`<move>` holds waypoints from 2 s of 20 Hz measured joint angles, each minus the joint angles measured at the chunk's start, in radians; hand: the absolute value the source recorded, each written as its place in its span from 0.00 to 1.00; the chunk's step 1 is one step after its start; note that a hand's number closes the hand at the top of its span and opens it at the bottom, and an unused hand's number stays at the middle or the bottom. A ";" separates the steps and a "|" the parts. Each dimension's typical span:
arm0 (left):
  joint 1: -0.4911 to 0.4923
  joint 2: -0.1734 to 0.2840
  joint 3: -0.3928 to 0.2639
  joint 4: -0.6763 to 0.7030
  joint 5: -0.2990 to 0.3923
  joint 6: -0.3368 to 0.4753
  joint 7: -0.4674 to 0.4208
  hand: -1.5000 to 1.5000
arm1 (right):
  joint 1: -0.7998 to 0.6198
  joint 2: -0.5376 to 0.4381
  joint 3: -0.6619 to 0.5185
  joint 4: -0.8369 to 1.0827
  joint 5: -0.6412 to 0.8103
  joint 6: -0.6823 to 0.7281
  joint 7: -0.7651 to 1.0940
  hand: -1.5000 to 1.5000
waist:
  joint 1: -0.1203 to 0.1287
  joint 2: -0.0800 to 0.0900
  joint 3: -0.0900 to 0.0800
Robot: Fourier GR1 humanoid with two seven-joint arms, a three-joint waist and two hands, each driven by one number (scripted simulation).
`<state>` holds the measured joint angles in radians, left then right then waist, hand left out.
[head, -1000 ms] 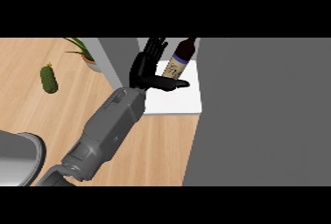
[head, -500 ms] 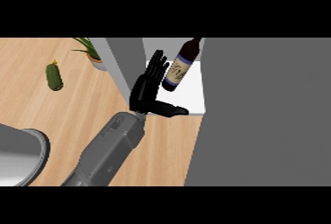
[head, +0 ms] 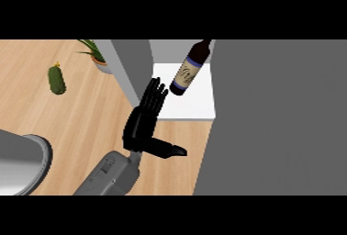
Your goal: Pick up the wine, place it into the cabinet and close the cabinet
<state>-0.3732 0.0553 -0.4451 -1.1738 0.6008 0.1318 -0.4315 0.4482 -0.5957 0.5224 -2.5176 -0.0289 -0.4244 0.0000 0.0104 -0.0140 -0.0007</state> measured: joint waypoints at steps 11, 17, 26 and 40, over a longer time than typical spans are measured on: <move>0.265 0.137 0.018 -0.277 0.035 -0.070 0.011 0.00 | -0.033 -0.072 0.005 -0.001 0.002 0.078 0.015 0.00 | -0.010 0.008 0.000; 0.349 0.223 0.073 -0.338 0.050 -0.123 -0.015 0.00 | -0.038 -0.135 0.080 0.004 -0.004 0.201 -0.005 1.00 | -0.007 0.008 0.000; 0.411 0.346 0.208 -0.387 0.114 -0.211 -0.011 0.00 | -0.068 -0.158 0.171 0.003 -0.007 0.289 -0.011 1.00 | -0.011 0.009 -0.001; 0.458 0.474 0.361 -0.373 0.209 -0.368 0.020 0.00 | -0.166 -0.142 0.197 0.004 -0.001 0.321 0.089 1.00 | 0.002 0.013 -0.004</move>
<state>0.0851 0.5290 -0.0842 -1.5468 0.8095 -0.2358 -0.4117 0.2826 -0.7379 0.7194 -2.5137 -0.0302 -0.1031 0.0889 0.0126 -0.0008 -0.0042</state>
